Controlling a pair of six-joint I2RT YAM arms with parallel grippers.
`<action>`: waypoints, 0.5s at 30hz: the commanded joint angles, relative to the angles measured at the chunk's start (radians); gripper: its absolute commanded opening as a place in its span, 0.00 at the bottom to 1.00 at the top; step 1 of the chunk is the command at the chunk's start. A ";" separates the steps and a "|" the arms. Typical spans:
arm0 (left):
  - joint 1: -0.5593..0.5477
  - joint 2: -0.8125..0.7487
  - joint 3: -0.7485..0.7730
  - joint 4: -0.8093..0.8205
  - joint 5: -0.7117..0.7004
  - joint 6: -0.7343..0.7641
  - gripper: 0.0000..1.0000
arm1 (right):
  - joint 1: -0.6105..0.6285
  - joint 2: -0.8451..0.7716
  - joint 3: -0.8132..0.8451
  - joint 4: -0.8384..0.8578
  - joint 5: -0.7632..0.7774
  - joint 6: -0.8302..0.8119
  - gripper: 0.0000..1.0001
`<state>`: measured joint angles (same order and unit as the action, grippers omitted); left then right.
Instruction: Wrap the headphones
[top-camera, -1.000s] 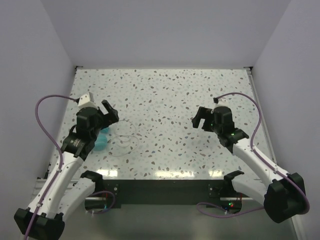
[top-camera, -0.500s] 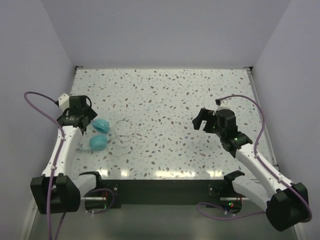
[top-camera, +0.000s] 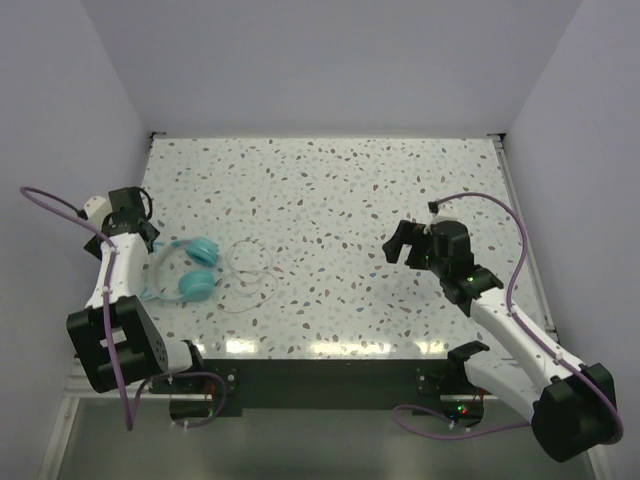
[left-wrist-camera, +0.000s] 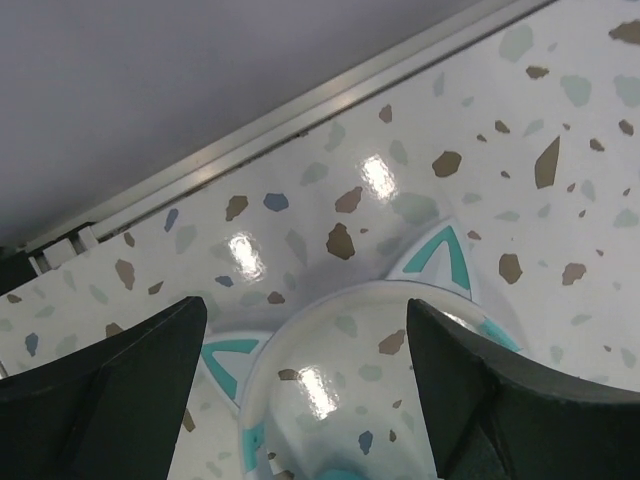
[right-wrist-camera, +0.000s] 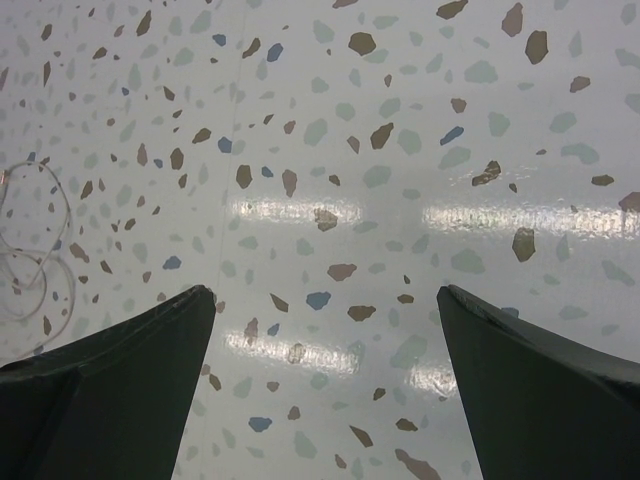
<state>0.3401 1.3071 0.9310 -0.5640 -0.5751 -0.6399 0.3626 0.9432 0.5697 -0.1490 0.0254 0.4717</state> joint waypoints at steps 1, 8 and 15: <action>0.007 0.020 -0.084 0.151 0.094 0.055 0.86 | -0.002 0.008 0.002 0.034 -0.053 0.004 0.99; 0.008 0.108 -0.158 0.260 0.213 0.048 0.89 | -0.002 -0.020 -0.001 0.028 -0.065 -0.005 0.99; 0.005 0.166 -0.234 0.309 0.332 -0.038 0.89 | -0.001 -0.011 -0.002 0.037 -0.067 -0.007 0.99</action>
<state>0.3405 1.4719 0.7513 -0.3290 -0.3576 -0.6102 0.3626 0.9386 0.5659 -0.1459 -0.0200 0.4713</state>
